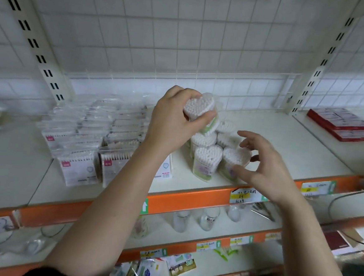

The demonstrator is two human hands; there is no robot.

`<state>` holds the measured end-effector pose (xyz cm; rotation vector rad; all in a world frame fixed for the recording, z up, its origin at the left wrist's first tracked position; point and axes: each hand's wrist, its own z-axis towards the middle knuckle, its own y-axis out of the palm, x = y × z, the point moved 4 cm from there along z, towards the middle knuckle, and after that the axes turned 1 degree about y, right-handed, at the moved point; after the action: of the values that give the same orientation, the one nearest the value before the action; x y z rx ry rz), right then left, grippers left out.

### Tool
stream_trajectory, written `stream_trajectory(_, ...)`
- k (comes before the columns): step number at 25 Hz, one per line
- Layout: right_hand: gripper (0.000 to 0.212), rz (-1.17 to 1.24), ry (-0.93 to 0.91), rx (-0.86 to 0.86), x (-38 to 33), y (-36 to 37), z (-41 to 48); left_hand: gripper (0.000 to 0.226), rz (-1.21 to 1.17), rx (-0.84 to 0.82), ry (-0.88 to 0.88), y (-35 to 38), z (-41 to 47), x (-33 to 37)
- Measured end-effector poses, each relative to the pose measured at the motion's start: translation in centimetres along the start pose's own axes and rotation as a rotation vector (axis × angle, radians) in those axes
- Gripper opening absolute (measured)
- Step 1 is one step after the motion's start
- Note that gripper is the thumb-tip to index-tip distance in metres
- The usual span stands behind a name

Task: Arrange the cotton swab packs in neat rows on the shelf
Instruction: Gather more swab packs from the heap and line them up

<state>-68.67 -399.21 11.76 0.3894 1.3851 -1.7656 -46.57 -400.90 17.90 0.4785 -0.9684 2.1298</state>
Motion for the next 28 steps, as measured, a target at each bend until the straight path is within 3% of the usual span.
stream_trajectory(3, 0.068, 0.039, -0.009, 0.012, 0.5, 0.1, 0.2, 0.044, -0.03, -0.042, -0.045, 0.5, 0.7, -0.6)
stream_trajectory(9, 0.025, 0.09, 0.022, 0.178, 1.9, 0.0, 0.4, 0.045, -0.036, -0.169, -0.075, 2.8, 3.7, -1.5)
stream_trajectory(13, 0.031, -0.023, 0.056, 0.249, 4.4, -0.3, 1.5, 0.05, 0.018, -0.207, -0.026, 5.0, 7.3, -1.9)
stream_trajectory(19, 0.023, -0.279, 0.136, 0.174, 8.1, -0.4, 3.0, 0.052, 0.121, -0.249, 0.019, 9.8, 12.9, -3.4)
stream_trajectory(28, 0.02, -0.266, 0.187, 0.205, 9.3, 0.0, 3.3, 0.065, 0.435, -0.493, 0.057, 17.8, 15.7, -3.9)
